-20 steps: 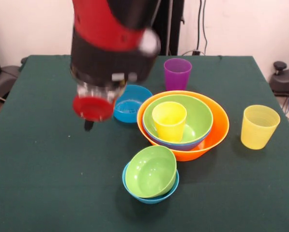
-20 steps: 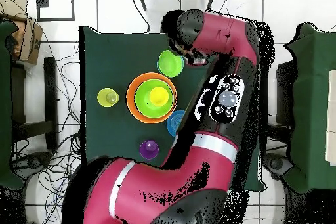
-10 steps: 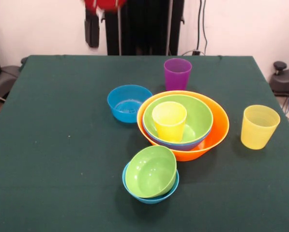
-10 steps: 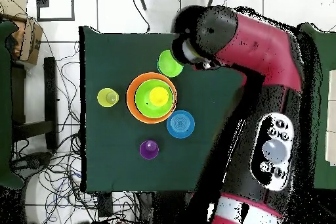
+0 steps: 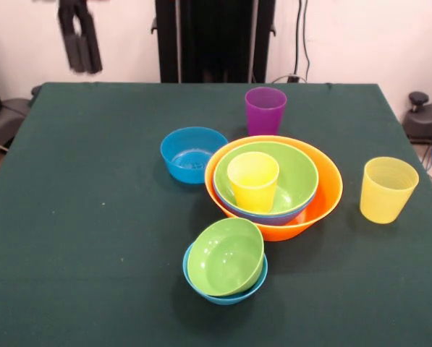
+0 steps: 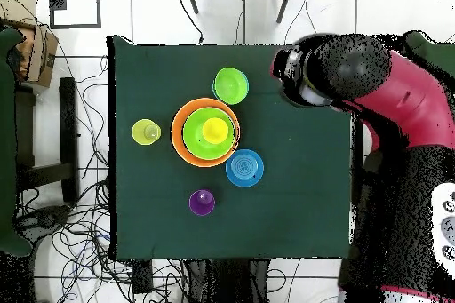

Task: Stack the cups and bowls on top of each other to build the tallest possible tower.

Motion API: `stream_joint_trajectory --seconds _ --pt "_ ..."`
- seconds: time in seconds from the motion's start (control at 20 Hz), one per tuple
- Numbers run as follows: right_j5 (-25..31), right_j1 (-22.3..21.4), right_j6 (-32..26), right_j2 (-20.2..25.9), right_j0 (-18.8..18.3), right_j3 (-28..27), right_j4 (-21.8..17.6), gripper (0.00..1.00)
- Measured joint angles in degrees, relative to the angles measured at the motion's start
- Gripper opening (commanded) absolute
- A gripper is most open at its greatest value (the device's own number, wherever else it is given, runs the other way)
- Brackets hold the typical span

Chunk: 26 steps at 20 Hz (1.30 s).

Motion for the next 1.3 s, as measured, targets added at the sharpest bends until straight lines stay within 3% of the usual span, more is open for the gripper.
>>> stream_joint_trajectory --seconds 0.05,0.25,0.65,1.3 --pt "-2.1 0.7 -5.8 2.2 -1.7 1.3 -0.7 0.00" --pt "-5.0 1.9 -11.0 4.7 -3.1 3.1 -2.3 0.00" --pt "-11.9 3.2 -11.4 11.0 -5.8 8.3 -5.9 0.00" --pt "-17.9 2.6 -11.4 19.5 -11.2 14.4 -6.7 0.00"
